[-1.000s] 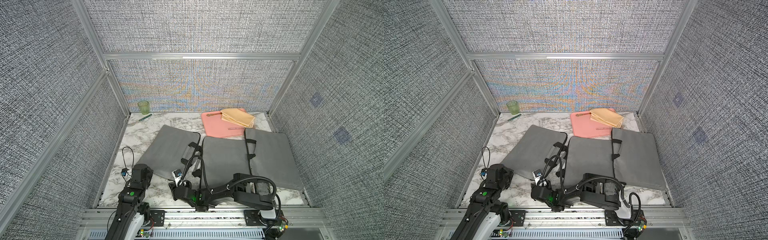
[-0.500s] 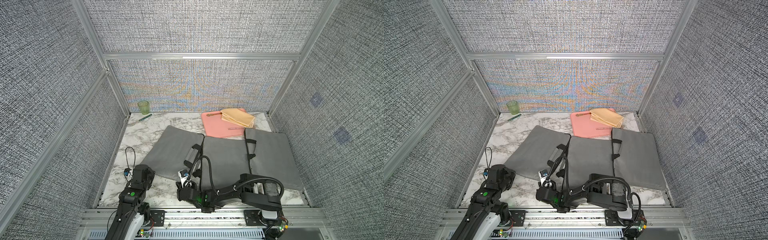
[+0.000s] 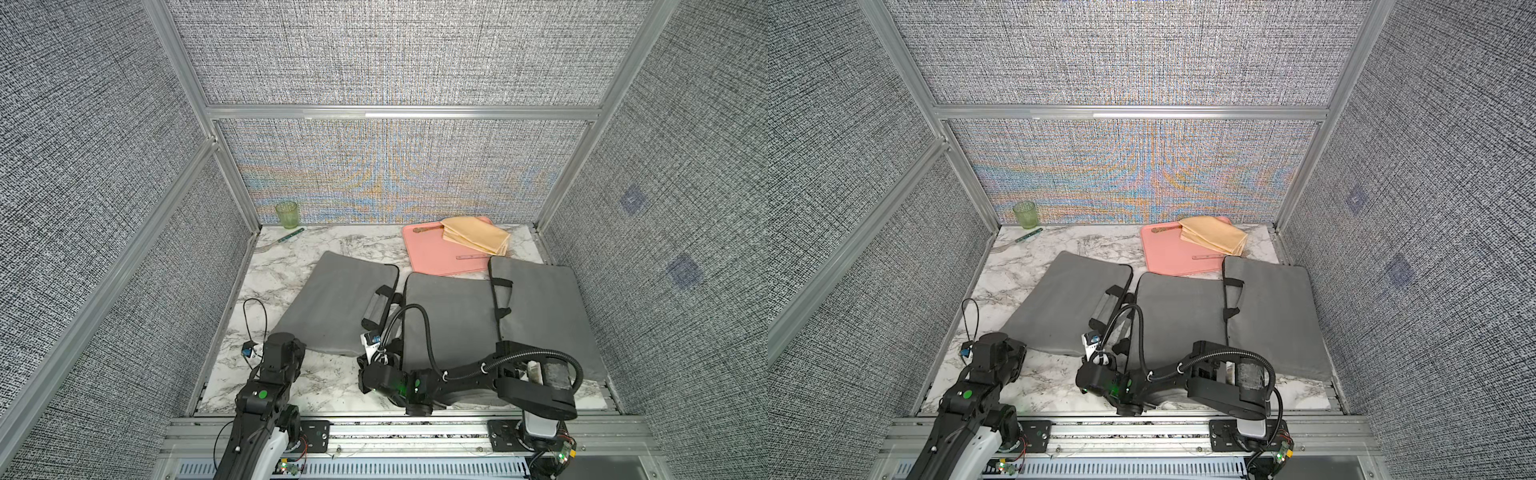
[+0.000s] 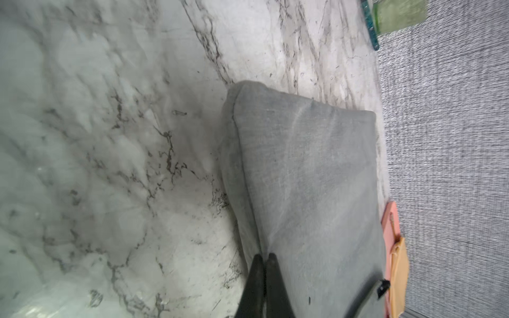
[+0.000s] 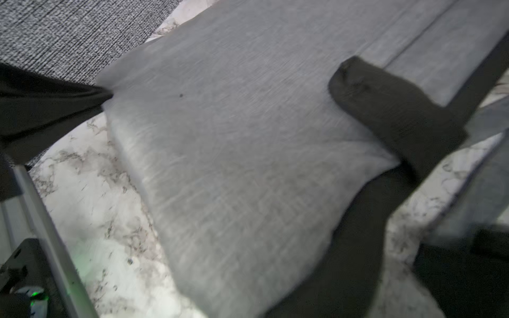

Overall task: Put the mouse into the laptop bag
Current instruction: Zip the zipper on the zippered laptop bag.

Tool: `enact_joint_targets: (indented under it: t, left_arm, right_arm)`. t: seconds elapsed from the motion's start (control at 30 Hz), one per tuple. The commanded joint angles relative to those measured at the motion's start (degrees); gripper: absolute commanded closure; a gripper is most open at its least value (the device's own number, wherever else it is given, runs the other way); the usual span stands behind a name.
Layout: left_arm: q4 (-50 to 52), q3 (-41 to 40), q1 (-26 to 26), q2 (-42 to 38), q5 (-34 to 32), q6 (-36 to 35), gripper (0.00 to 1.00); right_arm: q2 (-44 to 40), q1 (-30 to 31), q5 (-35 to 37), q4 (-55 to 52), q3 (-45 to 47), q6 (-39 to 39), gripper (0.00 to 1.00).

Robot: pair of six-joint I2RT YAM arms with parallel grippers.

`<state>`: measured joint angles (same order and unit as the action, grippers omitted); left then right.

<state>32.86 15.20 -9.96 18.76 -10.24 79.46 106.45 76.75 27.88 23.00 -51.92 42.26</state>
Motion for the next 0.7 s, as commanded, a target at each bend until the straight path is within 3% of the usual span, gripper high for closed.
enact_joint_targets:
  t: [0.0, 0.1, 0.2, 0.6, 0.67]
  left_arm:
    - [8.1, -1.4, 0.3, -8.6, -4.9, 2.2, 1.0]
    - [14.4, -0.7, 0.2, -16.0, -9.4, 0.6, 1.0]
    - [13.4, -0.9, 0.3, -17.6, -13.9, -1.9, 1.0]
    - [-8.9, 3.7, 0.4, 10.1, -15.3, -11.9, 1.0]
    - [-10.5, 5.5, 0.4, 13.8, -14.8, -14.2, 0.77]
  right_arm:
    - [1.3, -2.1, 1.2, -8.2, -2.2, 0.0, 1.0]
    - [1.9, -3.4, 0.6, -10.2, -2.7, 1.2, 1.0]
    - [1.2, -3.6, -0.6, -9.4, -1.0, 1.6, 1.0]
    - [4.0, 0.5, -10.1, -6.3, -4.6, -5.7, 1.0]
    - [5.9, 1.1, -12.3, -5.8, -9.1, -6.4, 1.0]
